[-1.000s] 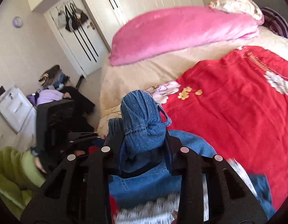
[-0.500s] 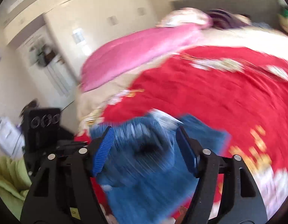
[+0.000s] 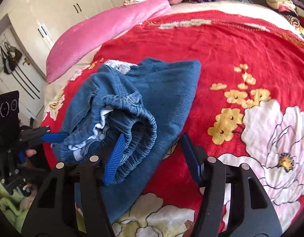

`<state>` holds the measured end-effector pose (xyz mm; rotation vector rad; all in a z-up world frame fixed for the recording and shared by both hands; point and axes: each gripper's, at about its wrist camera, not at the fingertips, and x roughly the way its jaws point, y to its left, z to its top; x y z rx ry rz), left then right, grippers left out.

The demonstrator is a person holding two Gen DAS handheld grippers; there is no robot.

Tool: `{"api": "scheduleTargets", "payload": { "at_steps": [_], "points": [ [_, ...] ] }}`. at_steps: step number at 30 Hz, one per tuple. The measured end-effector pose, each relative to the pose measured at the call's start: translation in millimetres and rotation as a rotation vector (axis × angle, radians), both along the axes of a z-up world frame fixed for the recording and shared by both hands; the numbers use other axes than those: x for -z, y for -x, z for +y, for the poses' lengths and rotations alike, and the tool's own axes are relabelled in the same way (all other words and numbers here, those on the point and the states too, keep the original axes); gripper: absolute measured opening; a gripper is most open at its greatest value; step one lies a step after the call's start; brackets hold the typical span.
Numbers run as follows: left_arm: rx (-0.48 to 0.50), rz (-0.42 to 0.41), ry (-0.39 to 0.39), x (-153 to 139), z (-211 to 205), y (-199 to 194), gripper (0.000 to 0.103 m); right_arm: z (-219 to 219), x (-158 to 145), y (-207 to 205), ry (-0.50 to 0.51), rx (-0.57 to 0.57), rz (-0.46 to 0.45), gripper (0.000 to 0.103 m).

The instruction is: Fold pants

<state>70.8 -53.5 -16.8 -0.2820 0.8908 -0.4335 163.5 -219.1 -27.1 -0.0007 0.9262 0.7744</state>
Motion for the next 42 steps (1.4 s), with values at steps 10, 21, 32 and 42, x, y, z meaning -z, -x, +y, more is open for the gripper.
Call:
{"api": "scheduleTargets", "payload": {
  "at_steps": [10,21,32,42],
  "points": [
    [-0.088,-0.055,-0.071,-21.8,17.5,10.5,0.092,-23.8,-39.1,32.8,-0.015,0.014,-0.133,0.069],
    [-0.132,-0.087,-0.094,-31.8,23.5,11.7,0.095,-22.8,-65.8,54.7,-0.021,0.0,-0.218,0.077],
    [-0.245,-0.069,-0.108,-35.8,62.6,-1.4,0.095,15.9,-77.2,118.8,0.046,-0.25,-0.377,0.078],
    [-0.133,0.032,-0.09,-20.5,53.1,-47.2,0.022,101.4,-43.6,139.0,0.228,-0.523,-0.468,0.044]
  ]
}}
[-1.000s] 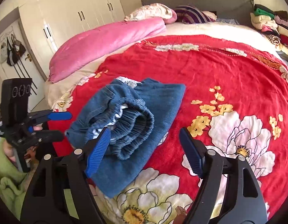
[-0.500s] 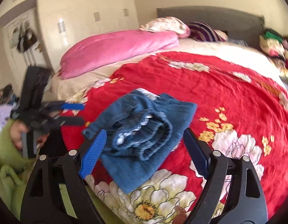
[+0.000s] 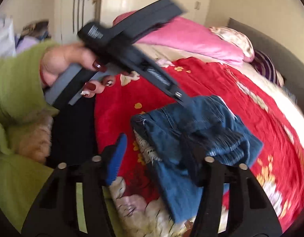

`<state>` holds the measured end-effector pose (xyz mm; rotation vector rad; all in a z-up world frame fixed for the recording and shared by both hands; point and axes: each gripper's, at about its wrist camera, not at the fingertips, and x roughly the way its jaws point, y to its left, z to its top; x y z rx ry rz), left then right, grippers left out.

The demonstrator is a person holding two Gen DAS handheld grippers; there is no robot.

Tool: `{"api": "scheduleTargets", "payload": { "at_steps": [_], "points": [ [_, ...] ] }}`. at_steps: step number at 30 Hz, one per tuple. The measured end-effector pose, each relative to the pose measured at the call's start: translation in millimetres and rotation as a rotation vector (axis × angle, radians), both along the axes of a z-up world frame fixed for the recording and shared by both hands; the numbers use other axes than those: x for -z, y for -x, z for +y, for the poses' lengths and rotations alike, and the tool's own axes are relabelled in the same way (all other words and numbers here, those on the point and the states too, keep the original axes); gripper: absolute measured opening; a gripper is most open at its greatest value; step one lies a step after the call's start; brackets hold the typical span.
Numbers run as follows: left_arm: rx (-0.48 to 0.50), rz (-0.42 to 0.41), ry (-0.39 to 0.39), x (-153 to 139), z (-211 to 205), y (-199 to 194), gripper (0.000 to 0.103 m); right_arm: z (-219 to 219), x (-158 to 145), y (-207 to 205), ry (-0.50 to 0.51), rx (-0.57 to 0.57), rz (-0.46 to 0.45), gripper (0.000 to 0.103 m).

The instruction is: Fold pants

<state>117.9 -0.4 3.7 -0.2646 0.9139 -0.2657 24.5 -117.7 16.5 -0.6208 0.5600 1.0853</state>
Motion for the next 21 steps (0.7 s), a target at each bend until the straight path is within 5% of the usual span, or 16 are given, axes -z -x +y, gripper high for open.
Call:
{"api": "scheduleTargets", "payload": {
  "at_steps": [4,6,9,16,19,21],
  "points": [
    [0.021,0.036,-0.015,13.0,-7.5,-13.3,0.022,25.3,18.0,-7.8,0.096,-0.046,-0.075,0.04],
    [0.013,0.05,-0.016,20.2,-6.9,-18.7,0.022,34.7,33.2,-13.7,0.151,-0.067,-0.063,0.003],
    [0.008,0.045,-0.016,24.5,-6.4,-18.7,0.022,29.7,31.3,-13.5,0.123,-0.099,0.043,0.003],
    [-0.002,0.0,-0.034,23.9,-11.2,-13.1,0.024,19.2,45.5,-6.3,0.154,-0.07,0.087,0.006],
    [-0.006,-0.036,-0.071,16.6,-13.0,-1.6,0.03,2.1,10.3,-8.4,0.055,-0.079,0.175,0.024],
    [-0.016,-0.057,-0.1,12.0,-11.9,8.6,0.03,-14.5,-22.2,-14.9,-0.037,-0.06,0.157,0.031]
  ]
}}
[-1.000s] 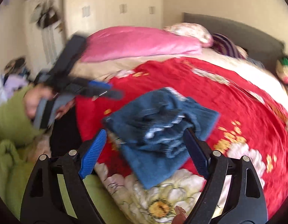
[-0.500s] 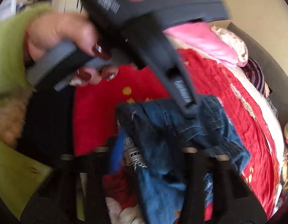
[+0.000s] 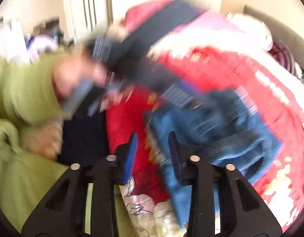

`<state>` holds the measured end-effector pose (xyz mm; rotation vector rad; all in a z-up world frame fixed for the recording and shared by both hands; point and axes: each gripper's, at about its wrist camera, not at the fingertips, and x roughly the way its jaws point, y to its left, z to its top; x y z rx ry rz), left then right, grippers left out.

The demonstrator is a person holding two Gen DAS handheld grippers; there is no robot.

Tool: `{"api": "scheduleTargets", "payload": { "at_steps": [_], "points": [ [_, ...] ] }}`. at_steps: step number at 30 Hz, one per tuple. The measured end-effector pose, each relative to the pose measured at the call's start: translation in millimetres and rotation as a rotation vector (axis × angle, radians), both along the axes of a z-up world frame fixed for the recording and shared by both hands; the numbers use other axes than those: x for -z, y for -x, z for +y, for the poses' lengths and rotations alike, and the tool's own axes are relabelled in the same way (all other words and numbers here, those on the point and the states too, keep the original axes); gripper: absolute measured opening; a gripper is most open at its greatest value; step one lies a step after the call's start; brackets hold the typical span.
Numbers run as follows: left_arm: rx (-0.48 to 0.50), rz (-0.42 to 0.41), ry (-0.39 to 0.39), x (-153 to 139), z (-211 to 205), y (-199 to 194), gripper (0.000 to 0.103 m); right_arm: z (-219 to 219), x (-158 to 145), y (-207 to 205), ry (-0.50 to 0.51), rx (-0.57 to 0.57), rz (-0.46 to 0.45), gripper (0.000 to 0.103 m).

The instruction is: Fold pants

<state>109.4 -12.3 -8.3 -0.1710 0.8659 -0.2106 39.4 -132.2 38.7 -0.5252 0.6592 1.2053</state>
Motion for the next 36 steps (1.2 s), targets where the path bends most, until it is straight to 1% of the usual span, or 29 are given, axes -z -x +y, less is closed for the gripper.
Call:
{"api": "scheduleTargets", "payload": {
  "at_steps": [1,2,3,4,5,6,7,8,9,10,12,14,16,17,18,20,22,25,28,29,31,32,33,36],
  "points": [
    [-0.006,-0.005,-0.009,-0.8,1.0,4.0,0.03,-6.8,-13.4,-6.2,-0.03,0.025,-0.014,0.033],
    [-0.013,-0.006,-0.015,-1.0,2.5,8.5,0.03,-14.4,-29.5,-17.9,-0.061,0.075,-0.037,0.035],
    [-0.016,-0.001,-0.014,-0.5,3.6,11.9,0.03,-17.9,-36.5,-27.7,-0.071,0.107,-0.05,0.035],
    [-0.015,0.002,-0.014,0.2,4.6,14.2,0.029,-20.0,-44.9,-45.4,-0.073,0.165,-0.066,0.035],
    [-0.01,0.008,-0.021,1.8,3.8,18.3,0.029,-17.0,-46.6,-63.8,-0.066,0.195,-0.062,0.035],
    [-0.007,0.014,-0.027,3.0,3.2,20.9,0.028,-13.4,-47.0,-80.3,-0.057,0.23,-0.037,0.035],
    [-0.006,0.019,-0.033,4.4,2.2,23.8,0.028,-8.7,-44.4,-98.1,-0.046,0.251,0.004,0.035],
    [-0.007,0.021,-0.036,5.4,1.5,25.9,0.028,-5.1,-40.3,-108.3,-0.034,0.26,0.032,0.033],
    [-0.008,0.025,-0.036,7.1,0.0,29.0,0.028,5.2,-32.3,-120.7,-0.007,0.271,0.064,0.028],
    [-0.005,0.031,-0.033,9.3,-2.1,31.9,0.028,11.5,-25.5,-126.5,0.015,0.276,0.081,0.027],
    [0.001,0.038,-0.041,14.1,-7.1,36.4,0.028,24.4,-9.0,-143.5,0.059,0.27,0.125,0.027],
    [0.01,0.034,-0.07,16.6,-12.8,39.8,0.028,39.5,7.4,-152.1,0.102,0.256,0.162,0.027],
    [0.011,0.031,-0.074,16.7,-13.4,40.5,0.028,42.7,24.7,-154.8,0.156,0.261,0.156,0.021],
    [0.011,0.031,-0.067,16.4,-12.2,40.6,0.028,45.6,31.2,-155.2,0.172,0.263,0.149,0.013],
    [0.011,0.032,-0.061,16.8,-10.9,40.4,0.028,46.7,33.2,-152.8,0.171,0.278,0.107,0.003],
    [0.01,0.031,-0.055,17.6,-10.6,40.7,0.028,46.5,32.8,-151.6,0.179,0.314,0.034,0.002],
    [0.01,0.029,-0.053,17.6,-10.3,40.5,0.028,48.6,35.2,-156.7,0.188,0.325,0.022,0.002],
    [0.006,0.026,-0.049,17.0,-11.1,41.9,0.028,54.8,48.3,-158.9,0.231,0.334,0.0,0.002],
    [0.001,0.026,-0.042,16.4,-10.3,41.9,0.029,54.6,49.3,-162.8,0.222,0.352,0.004,0.002],
    [0.001,0.027,-0.041,16.2,-10.4,41.8,0.029,53.6,47.3,-164.6,0.21,0.359,0.012,0.003],
    [0.001,0.025,-0.04,15.6,-10.6,42.5,0.03,45.1,36.8,-165.3,0.145,0.384,0.039,0.009],
    [0.001,0.024,-0.038,15.8,-10.3,42.5,0.03,40.3,31.7,-165.0,0.118,0.393,0.051,0.016],
    [0.0,0.025,-0.036,16.0,-9.6,42.2,0.03,34.7,25.2,-163.7,0.091,0.405,0.053,0.026],
    [0.0,0.025,-0.033,15.9,-9.7,42.4,0.03,20.0,11.8,-158.2,0.032,0.437,0.05,0.046]
  ]
}}
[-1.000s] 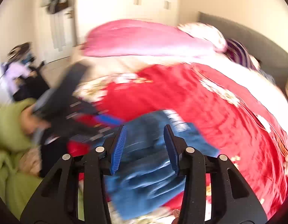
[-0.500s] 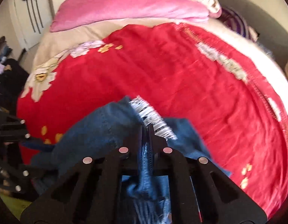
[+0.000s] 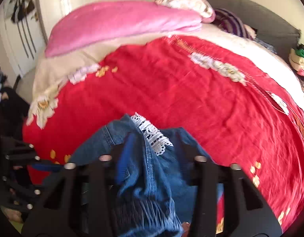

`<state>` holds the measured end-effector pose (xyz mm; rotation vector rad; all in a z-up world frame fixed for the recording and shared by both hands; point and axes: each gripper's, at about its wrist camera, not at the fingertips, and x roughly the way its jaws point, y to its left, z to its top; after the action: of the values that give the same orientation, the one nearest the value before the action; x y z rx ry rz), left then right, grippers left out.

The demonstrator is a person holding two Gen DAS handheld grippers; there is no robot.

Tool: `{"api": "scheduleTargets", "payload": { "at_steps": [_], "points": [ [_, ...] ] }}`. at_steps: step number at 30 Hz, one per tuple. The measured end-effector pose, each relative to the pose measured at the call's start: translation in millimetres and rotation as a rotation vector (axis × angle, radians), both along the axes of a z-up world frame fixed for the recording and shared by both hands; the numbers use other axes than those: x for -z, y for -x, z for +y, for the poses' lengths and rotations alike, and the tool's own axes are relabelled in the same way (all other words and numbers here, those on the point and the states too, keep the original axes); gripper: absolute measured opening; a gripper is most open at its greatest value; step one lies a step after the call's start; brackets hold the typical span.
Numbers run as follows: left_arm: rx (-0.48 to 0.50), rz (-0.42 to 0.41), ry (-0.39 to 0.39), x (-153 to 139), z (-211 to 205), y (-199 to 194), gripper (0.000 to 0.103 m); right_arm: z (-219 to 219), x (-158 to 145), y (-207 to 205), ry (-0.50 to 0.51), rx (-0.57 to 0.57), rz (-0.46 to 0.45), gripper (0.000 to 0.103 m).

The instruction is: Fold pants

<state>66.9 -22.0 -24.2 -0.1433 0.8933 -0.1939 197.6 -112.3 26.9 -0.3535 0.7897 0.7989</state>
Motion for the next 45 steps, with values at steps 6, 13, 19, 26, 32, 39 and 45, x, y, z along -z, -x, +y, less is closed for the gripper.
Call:
{"api": "scheduleTargets", "payload": {
  "at_steps": [6,13,19,26,32,39,45],
  "points": [
    [-0.002,-0.002,-0.005,0.0,-0.1,0.3,0.031,-27.5,-27.8,19.1,-0.096,0.037,-0.049,0.073],
    [-0.006,-0.005,-0.007,-2.6,-0.1,1.9,0.036,-53.9,-59.2,43.8,-0.155,0.063,-0.145,0.087],
    [-0.012,-0.021,-0.008,-11.3,0.3,6.0,0.053,-66.6,-68.7,59.7,-0.177,0.085,-0.181,0.092],
    [-0.031,-0.064,-0.007,-26.6,3.3,12.9,0.068,-82.6,-73.2,68.7,-0.193,0.131,-0.2,0.094],
    [-0.048,-0.098,-0.021,-38.6,4.0,17.9,0.073,-99.1,-77.1,78.3,-0.212,0.168,-0.218,0.094],
    [-0.069,-0.121,-0.033,-46.8,6.4,21.3,0.074,-116.5,-80.2,93.0,-0.228,0.21,-0.251,0.094],
    [-0.08,-0.141,-0.062,-52.3,5.8,23.8,0.098,-125.2,-81.9,106.9,-0.216,0.225,-0.281,0.094]
  ]
}}
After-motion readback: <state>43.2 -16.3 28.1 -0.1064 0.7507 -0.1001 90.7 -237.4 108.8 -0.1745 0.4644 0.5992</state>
